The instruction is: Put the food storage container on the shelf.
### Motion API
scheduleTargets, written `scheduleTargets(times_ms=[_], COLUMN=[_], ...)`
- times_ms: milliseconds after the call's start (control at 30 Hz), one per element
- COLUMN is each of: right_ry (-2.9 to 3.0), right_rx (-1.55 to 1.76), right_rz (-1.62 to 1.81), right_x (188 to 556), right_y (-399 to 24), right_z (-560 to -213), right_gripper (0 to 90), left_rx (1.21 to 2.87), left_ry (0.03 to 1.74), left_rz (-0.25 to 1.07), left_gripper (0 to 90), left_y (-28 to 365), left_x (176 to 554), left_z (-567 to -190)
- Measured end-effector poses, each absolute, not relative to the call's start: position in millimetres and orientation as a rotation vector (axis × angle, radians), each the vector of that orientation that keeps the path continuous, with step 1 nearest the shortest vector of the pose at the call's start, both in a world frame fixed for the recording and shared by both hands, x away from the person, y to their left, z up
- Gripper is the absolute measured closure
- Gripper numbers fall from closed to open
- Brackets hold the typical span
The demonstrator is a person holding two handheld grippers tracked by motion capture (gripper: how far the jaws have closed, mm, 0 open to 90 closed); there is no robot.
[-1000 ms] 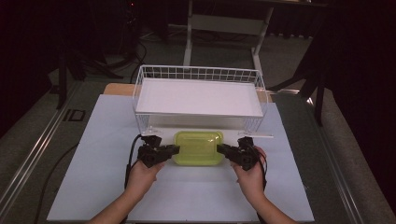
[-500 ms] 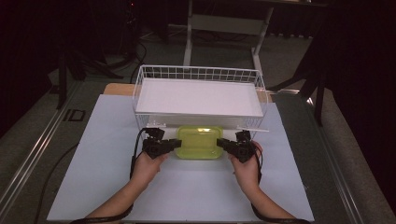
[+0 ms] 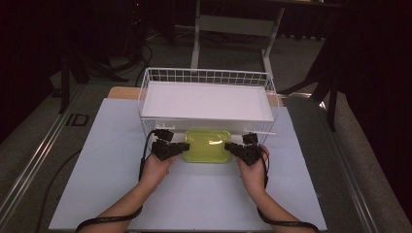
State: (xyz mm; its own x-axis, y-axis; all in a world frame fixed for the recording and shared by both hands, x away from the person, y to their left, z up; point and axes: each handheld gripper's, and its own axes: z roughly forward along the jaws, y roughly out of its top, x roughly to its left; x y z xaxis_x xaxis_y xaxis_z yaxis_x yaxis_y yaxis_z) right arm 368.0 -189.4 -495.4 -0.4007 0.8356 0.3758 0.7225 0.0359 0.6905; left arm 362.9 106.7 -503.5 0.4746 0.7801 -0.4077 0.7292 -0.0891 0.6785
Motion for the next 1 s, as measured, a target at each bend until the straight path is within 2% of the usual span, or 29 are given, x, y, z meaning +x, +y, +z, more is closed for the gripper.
scheduleTargets(times_ms=[300, 633, 733, 833, 1000], right_ry=[2.140, 2.106, 2.102, 2.110, 2.099], right_rx=[1.662, 1.639, 1.621, 1.636, 1.630], right_rz=[1.305, 1.288, 1.261, 1.240, 1.236], right_x=[373, 380, 382, 384, 385], right_y=[-188, -186, -184, -182, -180], right_z=[-493, -493, -493, -494, -497], right_gripper=[75.7, 73.9, 72.2, 69.1, 63.9], left_rx=[1.803, 1.782, 1.784, 1.781, 1.771], left_ry=[1.273, 1.247, 1.248, 1.252, 1.236], left_rz=[0.092, 0.197, 0.229, 0.253, 0.266], left_gripper=[77.7, 71.6, 69.0, 62.0, 60.4], left_y=[106, 102, 100, 97, 100], left_x=[367, 367, 367, 368, 372], left_z=[-502, -505, -506, -508, -512])
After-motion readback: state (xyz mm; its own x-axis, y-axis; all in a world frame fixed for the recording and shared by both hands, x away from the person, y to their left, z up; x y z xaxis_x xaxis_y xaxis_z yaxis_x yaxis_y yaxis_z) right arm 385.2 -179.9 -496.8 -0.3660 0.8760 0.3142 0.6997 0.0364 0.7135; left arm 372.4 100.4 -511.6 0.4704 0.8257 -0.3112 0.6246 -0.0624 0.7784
